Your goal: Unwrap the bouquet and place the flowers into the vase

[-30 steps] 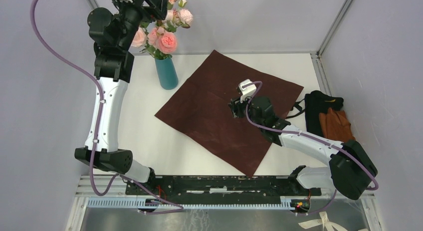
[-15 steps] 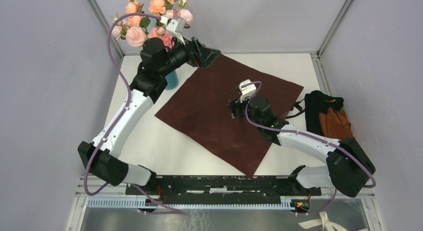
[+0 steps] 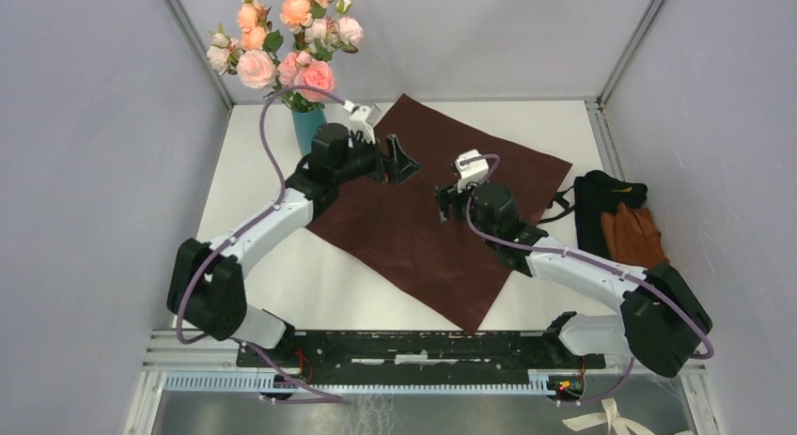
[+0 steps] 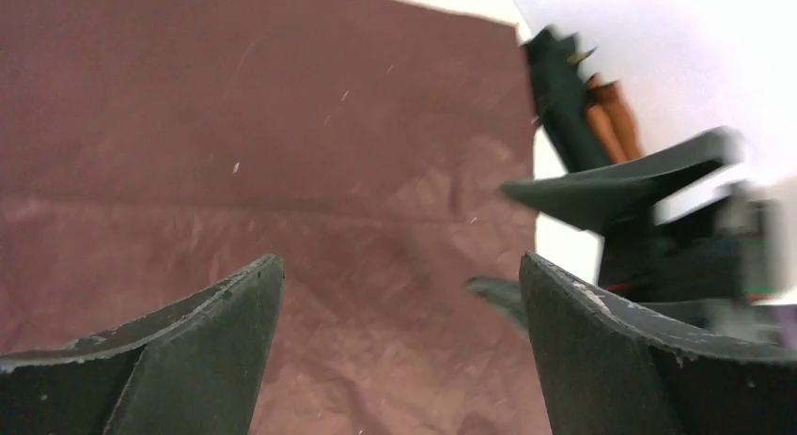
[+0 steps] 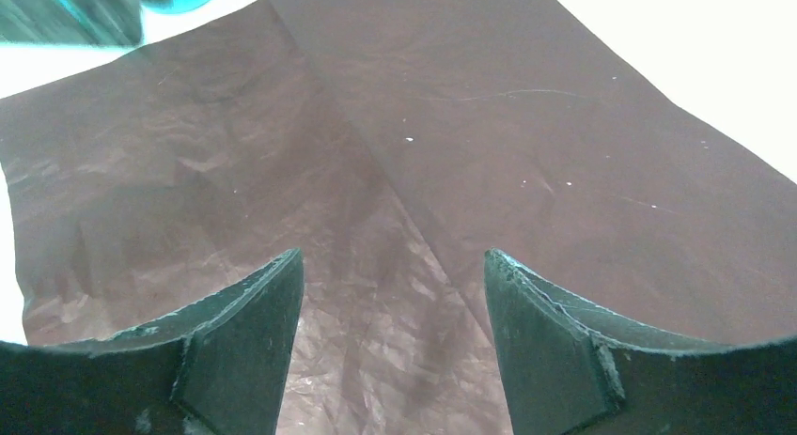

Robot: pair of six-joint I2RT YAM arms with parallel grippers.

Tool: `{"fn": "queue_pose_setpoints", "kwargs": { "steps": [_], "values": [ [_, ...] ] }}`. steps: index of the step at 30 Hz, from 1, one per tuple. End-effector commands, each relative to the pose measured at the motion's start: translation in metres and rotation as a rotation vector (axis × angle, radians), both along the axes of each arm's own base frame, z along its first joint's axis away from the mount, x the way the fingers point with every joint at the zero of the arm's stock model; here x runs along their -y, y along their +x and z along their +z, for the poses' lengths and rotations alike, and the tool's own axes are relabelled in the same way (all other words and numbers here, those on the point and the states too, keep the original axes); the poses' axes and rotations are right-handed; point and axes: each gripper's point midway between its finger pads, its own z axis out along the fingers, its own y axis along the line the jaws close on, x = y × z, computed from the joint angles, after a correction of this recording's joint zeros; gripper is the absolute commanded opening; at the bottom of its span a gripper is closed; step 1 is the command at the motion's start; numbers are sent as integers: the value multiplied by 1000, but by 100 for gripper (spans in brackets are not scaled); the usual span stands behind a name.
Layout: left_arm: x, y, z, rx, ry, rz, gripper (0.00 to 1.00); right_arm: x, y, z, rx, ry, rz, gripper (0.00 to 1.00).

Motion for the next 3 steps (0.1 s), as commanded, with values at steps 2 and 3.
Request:
{"fn": "queue_pose_setpoints", "kwargs": {
  "steps": [2, 3],
  "values": [
    [-2, 16, -35, -2, 45, 58, 99, 13, 5, 13, 48, -4, -64, 76],
    [-3, 18, -39, 0, 55, 72, 99, 13, 5, 12, 47, -7, -65, 76]
  ]
}}
